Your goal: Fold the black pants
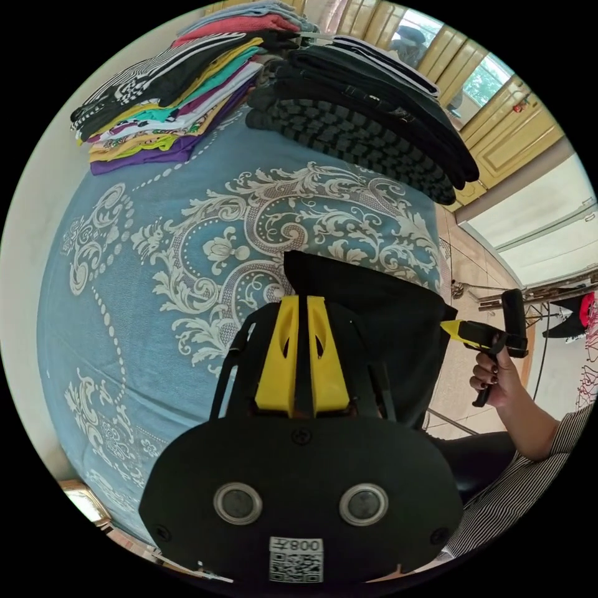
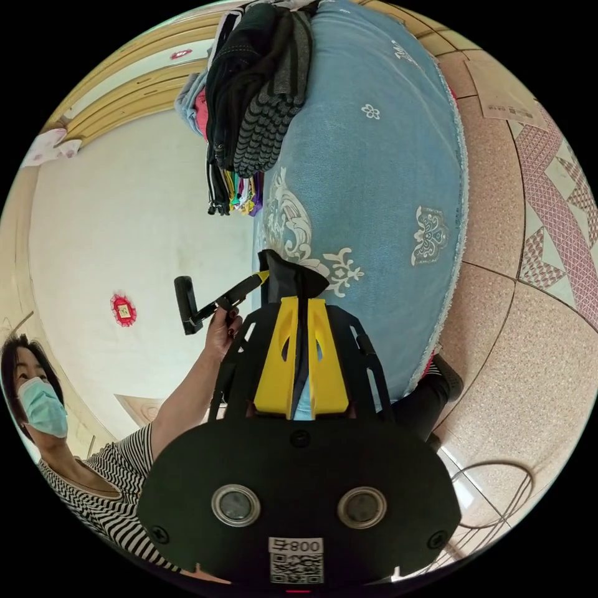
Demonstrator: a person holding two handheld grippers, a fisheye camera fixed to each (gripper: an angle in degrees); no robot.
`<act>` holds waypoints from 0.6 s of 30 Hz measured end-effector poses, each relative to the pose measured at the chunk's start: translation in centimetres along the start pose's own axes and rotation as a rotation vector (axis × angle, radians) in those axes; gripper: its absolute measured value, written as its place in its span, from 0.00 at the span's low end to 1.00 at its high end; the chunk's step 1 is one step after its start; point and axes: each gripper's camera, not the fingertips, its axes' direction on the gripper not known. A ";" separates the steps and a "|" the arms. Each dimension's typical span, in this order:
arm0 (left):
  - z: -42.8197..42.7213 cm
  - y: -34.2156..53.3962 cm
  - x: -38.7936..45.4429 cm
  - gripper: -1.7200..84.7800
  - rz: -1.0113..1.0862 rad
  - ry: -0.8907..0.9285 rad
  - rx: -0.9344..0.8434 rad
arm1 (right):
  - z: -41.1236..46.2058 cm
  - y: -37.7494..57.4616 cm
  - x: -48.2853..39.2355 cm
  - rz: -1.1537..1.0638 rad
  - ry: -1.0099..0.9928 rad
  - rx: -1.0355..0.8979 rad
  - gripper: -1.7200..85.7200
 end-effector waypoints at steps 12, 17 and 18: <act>-8.0 4.3 -2.5 0.04 0.004 0.157 0.181 | 0.4 0.2 -5.1 -0.182 -0.074 -0.041 0.04; -13.1 10.3 -4.5 0.04 -0.027 0.198 0.291 | 1.8 1.4 -9.1 -0.291 -0.157 -0.099 0.04; -13.7 11.1 -4.8 0.04 -0.029 0.200 0.303 | 2.3 1.8 -10.3 -0.318 -0.174 -0.126 0.04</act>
